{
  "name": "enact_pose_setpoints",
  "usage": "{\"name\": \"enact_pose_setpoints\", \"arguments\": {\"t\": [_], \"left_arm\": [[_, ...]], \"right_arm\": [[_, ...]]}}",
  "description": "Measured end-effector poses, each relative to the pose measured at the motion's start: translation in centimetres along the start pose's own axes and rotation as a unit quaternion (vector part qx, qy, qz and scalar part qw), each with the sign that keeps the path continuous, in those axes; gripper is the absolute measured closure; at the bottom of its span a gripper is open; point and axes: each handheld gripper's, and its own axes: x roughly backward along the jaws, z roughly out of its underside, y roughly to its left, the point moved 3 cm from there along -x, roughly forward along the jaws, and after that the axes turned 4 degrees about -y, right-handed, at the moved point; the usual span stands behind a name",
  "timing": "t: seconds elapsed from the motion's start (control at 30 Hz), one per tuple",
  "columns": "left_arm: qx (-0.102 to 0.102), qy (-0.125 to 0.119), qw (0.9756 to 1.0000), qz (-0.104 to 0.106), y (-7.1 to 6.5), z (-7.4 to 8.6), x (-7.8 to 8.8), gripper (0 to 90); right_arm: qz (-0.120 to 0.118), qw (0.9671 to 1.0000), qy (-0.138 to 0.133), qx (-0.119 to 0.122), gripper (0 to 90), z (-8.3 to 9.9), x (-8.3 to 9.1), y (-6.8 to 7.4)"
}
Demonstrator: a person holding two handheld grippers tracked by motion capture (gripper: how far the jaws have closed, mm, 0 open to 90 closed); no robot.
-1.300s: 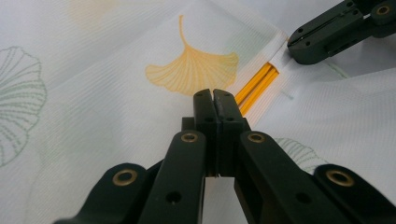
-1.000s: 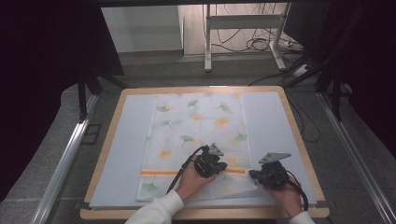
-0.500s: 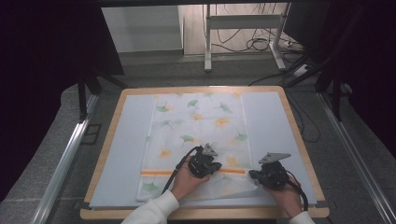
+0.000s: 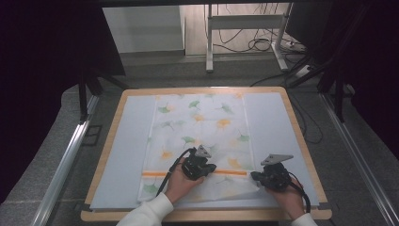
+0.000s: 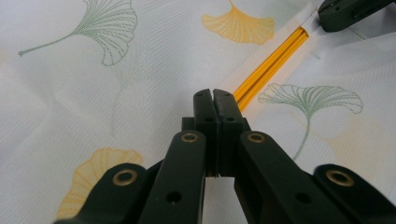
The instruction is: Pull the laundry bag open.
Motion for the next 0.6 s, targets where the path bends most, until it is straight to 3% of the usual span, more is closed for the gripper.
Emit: {"name": "enact_pose_setpoints", "arguments": {"t": [0.6], "left_arm": [[0.014,0.001,0.9999,-0.008,0.50,0.56,0.85,90.0]], "right_arm": [[-0.004,1.0000,0.003,0.000,90.0,0.01,0.02,-0.04]]}}
